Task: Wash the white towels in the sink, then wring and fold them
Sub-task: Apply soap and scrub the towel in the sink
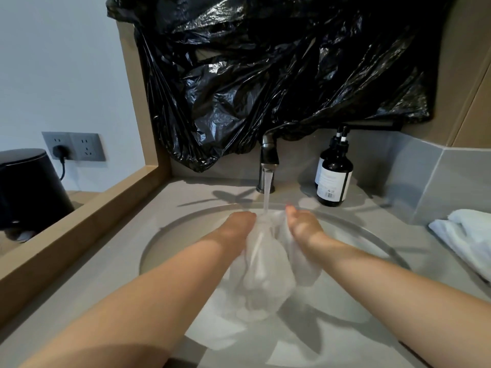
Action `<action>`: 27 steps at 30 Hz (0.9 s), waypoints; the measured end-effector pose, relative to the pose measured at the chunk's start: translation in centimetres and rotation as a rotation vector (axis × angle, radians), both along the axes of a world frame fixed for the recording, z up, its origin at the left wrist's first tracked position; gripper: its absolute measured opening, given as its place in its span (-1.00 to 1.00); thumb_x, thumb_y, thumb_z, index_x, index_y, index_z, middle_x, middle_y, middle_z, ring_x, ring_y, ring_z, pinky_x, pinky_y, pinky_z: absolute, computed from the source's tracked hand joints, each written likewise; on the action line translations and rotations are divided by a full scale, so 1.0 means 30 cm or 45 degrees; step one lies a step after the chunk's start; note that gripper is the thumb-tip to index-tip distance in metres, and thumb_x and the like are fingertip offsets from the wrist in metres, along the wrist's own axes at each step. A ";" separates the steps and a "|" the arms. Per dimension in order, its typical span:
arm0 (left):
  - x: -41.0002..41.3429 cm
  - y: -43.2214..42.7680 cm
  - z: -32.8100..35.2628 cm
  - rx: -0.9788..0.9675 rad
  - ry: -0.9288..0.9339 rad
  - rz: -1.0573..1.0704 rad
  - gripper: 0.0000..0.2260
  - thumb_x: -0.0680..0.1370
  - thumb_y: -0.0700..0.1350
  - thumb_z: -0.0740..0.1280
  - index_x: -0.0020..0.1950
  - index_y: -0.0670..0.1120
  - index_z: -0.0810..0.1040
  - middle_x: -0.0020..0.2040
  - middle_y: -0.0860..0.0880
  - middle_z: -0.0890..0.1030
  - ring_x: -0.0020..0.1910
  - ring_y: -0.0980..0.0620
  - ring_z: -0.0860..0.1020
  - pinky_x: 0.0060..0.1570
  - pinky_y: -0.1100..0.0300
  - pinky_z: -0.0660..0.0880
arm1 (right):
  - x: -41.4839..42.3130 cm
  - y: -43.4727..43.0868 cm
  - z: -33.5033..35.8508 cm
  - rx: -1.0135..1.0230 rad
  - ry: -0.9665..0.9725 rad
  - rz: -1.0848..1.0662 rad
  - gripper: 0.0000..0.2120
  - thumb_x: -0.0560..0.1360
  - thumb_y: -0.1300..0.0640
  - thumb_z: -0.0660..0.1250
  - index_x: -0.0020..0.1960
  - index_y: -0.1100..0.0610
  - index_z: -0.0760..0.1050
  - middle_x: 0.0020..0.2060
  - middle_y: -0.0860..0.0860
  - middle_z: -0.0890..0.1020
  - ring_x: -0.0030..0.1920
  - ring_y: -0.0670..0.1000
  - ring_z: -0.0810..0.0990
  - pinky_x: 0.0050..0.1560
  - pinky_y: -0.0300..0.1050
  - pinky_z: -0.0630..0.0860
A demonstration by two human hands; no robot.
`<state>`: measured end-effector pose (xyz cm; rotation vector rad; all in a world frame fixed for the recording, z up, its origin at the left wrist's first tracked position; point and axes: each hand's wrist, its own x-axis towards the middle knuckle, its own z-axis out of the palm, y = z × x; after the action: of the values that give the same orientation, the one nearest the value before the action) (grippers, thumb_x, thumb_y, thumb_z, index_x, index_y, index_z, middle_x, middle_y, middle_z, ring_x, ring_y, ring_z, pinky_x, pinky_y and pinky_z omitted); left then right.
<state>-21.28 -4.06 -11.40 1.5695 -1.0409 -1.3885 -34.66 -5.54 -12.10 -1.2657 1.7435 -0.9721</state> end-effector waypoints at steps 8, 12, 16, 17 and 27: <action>-0.004 0.016 0.008 -0.054 0.233 -0.006 -0.79 0.62 -0.13 0.23 0.01 -0.23 0.60 -0.15 -0.18 0.63 -0.16 -0.10 0.58 0.00 0.08 0.54 | 0.108 0.045 -0.034 -0.203 0.163 -0.009 -0.77 0.61 -0.01 0.07 -0.01 0.10 0.43 -0.07 0.02 0.54 0.02 0.12 0.54 -0.04 -0.12 0.36; 0.000 0.003 0.012 -0.048 0.239 0.001 -0.76 0.65 -0.08 0.24 -0.10 -0.19 0.58 -0.19 -0.15 0.62 -0.22 -0.08 0.58 -0.09 0.07 0.56 | 0.006 -0.011 0.008 -0.140 -0.096 -0.126 -0.78 0.59 0.10 0.17 -0.20 0.12 0.45 -0.25 0.11 0.54 -0.12 0.13 0.48 -0.09 -0.13 0.37; -0.016 -0.036 -0.006 -0.021 0.193 0.196 -0.64 0.66 0.13 0.16 0.22 -0.14 0.50 0.12 -0.12 0.59 0.10 -0.14 0.54 0.16 0.04 0.45 | 0.036 0.038 0.013 -0.225 0.098 0.006 -0.75 0.63 0.06 0.12 -0.20 0.10 0.37 -0.20 0.05 0.49 -0.13 0.07 0.44 -0.12 -0.16 0.30; -0.018 -0.041 -0.018 -0.017 0.189 0.202 -0.64 0.66 0.14 0.14 0.21 -0.12 0.49 0.13 -0.10 0.58 0.10 -0.14 0.54 0.17 0.06 0.42 | 0.071 0.059 -0.002 -0.244 0.189 0.035 -0.73 0.63 0.00 0.10 -0.20 0.09 0.34 -0.21 0.01 0.48 -0.13 0.08 0.45 -0.13 -0.15 0.29; 0.018 -0.035 -0.010 -0.014 0.392 0.056 -0.63 0.61 0.09 0.27 0.18 -0.21 0.53 0.01 -0.21 0.65 0.01 -0.20 0.62 0.14 -0.10 0.54 | 0.007 -0.018 0.000 -0.262 0.198 0.008 -0.75 0.63 0.09 0.07 0.01 0.19 0.48 0.04 0.19 0.57 0.07 0.18 0.51 0.07 -0.08 0.39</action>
<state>-20.73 -5.11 -11.68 1.3100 -0.8218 -1.5328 -34.46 -6.07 -12.10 -1.5119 1.7910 -1.0972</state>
